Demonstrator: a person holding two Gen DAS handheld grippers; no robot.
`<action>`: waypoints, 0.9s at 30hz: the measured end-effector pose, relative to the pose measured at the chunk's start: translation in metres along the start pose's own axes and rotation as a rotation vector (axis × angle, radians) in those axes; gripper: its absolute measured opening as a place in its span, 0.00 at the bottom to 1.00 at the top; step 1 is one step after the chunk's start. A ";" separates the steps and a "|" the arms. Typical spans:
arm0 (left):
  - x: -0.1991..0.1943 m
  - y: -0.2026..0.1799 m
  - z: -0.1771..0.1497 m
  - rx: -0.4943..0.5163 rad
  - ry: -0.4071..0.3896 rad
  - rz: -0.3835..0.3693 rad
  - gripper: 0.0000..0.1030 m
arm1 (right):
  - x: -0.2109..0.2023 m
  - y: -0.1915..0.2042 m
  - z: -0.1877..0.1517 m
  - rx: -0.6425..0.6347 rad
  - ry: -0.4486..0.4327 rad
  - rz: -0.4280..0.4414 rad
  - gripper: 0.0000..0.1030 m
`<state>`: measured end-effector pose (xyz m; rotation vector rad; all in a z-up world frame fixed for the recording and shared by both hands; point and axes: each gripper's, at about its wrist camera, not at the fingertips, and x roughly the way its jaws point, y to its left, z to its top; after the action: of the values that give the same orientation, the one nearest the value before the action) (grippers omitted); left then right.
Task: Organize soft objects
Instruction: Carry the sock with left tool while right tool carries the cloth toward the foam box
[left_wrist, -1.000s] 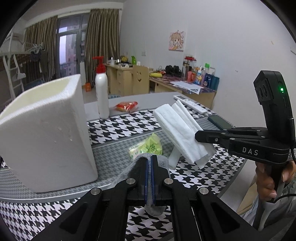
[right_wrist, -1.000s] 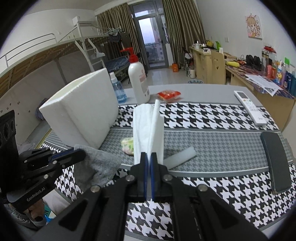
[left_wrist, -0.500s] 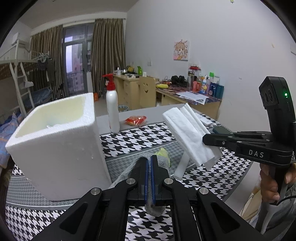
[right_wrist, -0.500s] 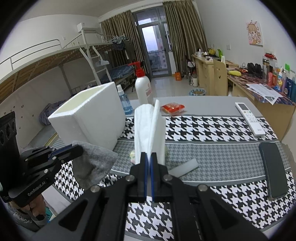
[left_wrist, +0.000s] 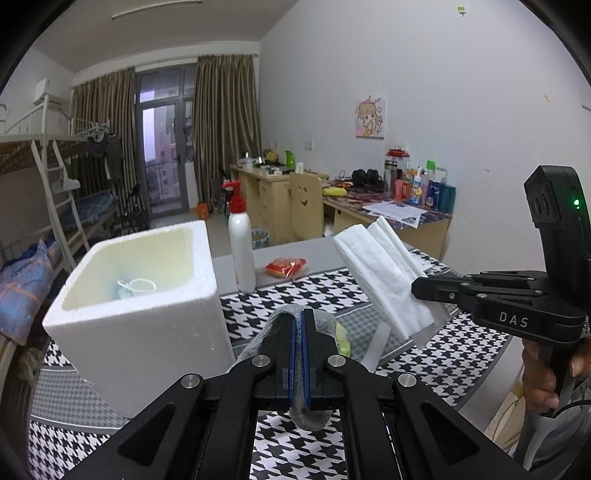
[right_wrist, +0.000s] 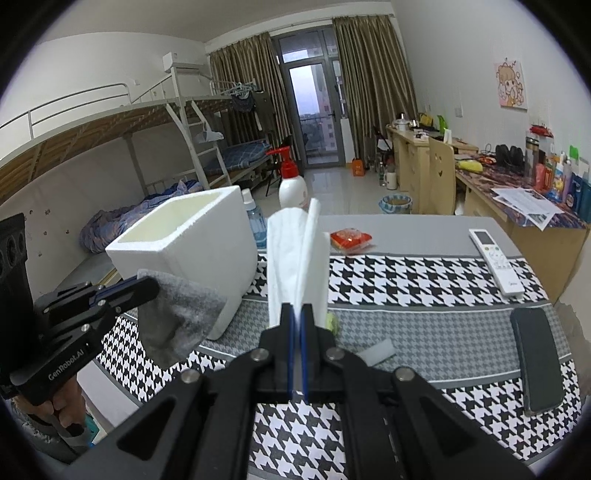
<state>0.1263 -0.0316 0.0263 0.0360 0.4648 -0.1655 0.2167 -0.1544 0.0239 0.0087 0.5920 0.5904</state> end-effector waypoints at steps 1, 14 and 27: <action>-0.001 0.000 0.001 0.001 -0.004 0.001 0.02 | 0.000 0.000 0.001 -0.002 -0.002 0.000 0.05; -0.012 -0.001 0.017 0.029 -0.058 0.020 0.03 | -0.008 0.002 0.013 -0.018 -0.042 -0.002 0.05; -0.021 0.002 0.035 0.031 -0.098 0.036 0.03 | -0.014 0.005 0.026 -0.037 -0.073 -0.002 0.05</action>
<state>0.1236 -0.0290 0.0666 0.0668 0.3638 -0.1386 0.2178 -0.1534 0.0539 -0.0050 0.5102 0.5966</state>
